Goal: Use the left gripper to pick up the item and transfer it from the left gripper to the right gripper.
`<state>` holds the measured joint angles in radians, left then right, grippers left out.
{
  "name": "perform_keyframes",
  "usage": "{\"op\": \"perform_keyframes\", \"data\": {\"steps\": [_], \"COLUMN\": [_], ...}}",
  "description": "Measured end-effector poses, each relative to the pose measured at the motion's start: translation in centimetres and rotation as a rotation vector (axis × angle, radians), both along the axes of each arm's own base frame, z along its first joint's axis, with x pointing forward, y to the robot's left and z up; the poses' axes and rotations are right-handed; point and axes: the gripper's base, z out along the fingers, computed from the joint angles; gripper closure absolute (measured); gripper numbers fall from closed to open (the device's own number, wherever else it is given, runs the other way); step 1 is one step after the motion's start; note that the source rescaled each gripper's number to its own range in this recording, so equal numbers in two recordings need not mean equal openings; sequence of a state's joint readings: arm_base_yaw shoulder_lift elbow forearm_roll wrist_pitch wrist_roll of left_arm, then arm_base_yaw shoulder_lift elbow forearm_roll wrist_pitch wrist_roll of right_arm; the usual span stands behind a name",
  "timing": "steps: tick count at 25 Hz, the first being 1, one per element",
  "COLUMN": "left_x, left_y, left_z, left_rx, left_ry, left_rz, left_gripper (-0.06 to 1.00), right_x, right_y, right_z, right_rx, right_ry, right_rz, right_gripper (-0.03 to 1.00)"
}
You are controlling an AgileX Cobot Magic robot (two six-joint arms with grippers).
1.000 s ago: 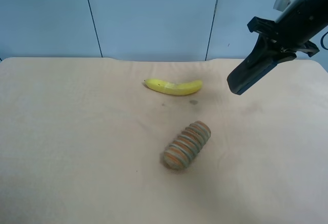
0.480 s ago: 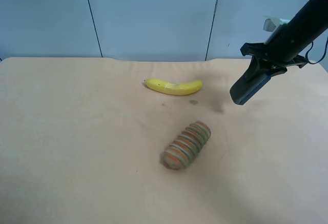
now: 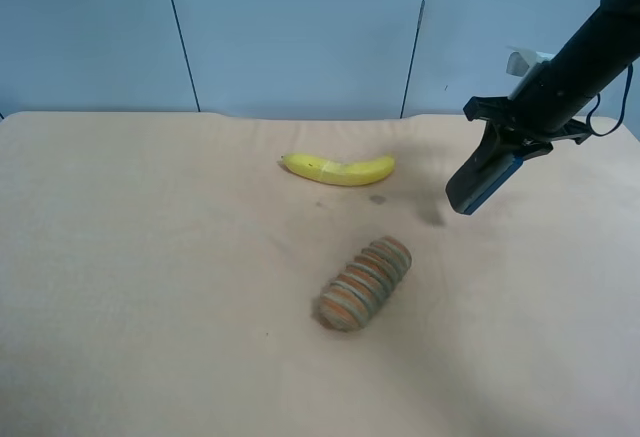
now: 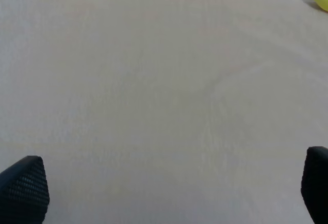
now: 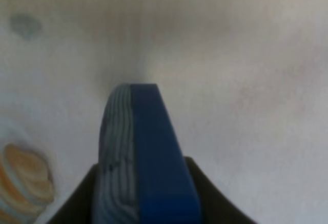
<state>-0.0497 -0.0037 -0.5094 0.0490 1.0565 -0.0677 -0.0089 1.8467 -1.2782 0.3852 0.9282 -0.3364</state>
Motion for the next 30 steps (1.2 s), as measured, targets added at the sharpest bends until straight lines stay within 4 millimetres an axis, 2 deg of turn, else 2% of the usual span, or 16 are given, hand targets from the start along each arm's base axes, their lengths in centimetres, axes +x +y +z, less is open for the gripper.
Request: {"op": "perform_keyframes", "data": {"steps": [1, 2, 4, 5, 6, 8, 13, 17, 26, 30], "left_x": [0.0, 0.0, 0.0, 0.0, 0.0, 0.0, 0.0, 0.0, 0.0, 0.0], "left_y": [0.0, 0.0, 0.0, 0.0, 0.0, 0.0, 0.0, 0.0, 0.0, 0.0], "left_z": [0.0, 0.0, 0.0, 0.0, 0.0, 0.0, 0.0, 0.0, 0.0, 0.0], "left_rx": [0.0, 0.0, 0.0, 0.0, 0.0, 0.0, 0.0, 0.0, 0.0, 0.0], "left_ry": [0.0, 0.0, 0.0, 0.0, 0.0, 0.0, 0.0, 0.0, 0.0, 0.0], "left_rz": [0.0, 0.0, 0.0, 0.0, 0.0, 0.0, 0.0, 0.0, 0.0, 0.0], "left_gripper": [-0.06, -0.06, -0.06, -0.06, -0.06, -0.06, -0.06, -0.06, -0.06, -0.06], "right_x": [0.0, 0.0, 0.1, 0.1, 0.0, 0.0, -0.1, -0.8, -3.2, -4.9], "right_y": [0.0, 0.0, -0.1, -0.1, -0.1, -0.2, -0.2, -0.1, -0.1, -0.5], "right_z": [-0.1, -0.2, -0.3, -0.3, -0.3, -0.3, -0.3, 1.4, 9.5, 12.2], "right_rx": [0.0, -0.002, -0.009, -0.014, -0.018, -0.021, -0.02, -0.012, -0.028, -0.072], "right_ry": [0.001, 0.004, 0.006, 0.006, 0.006, 0.006, 0.013, 0.018, -0.06, -0.113], "right_rz": [0.0, 0.001, 0.004, 0.007, 0.009, 0.01, 0.011, 0.029, 0.039, 0.02], "right_gripper": [0.82, 0.67, 0.32, 0.18, 0.09, 0.02, -0.03, -0.03, -0.03, -0.03]}}
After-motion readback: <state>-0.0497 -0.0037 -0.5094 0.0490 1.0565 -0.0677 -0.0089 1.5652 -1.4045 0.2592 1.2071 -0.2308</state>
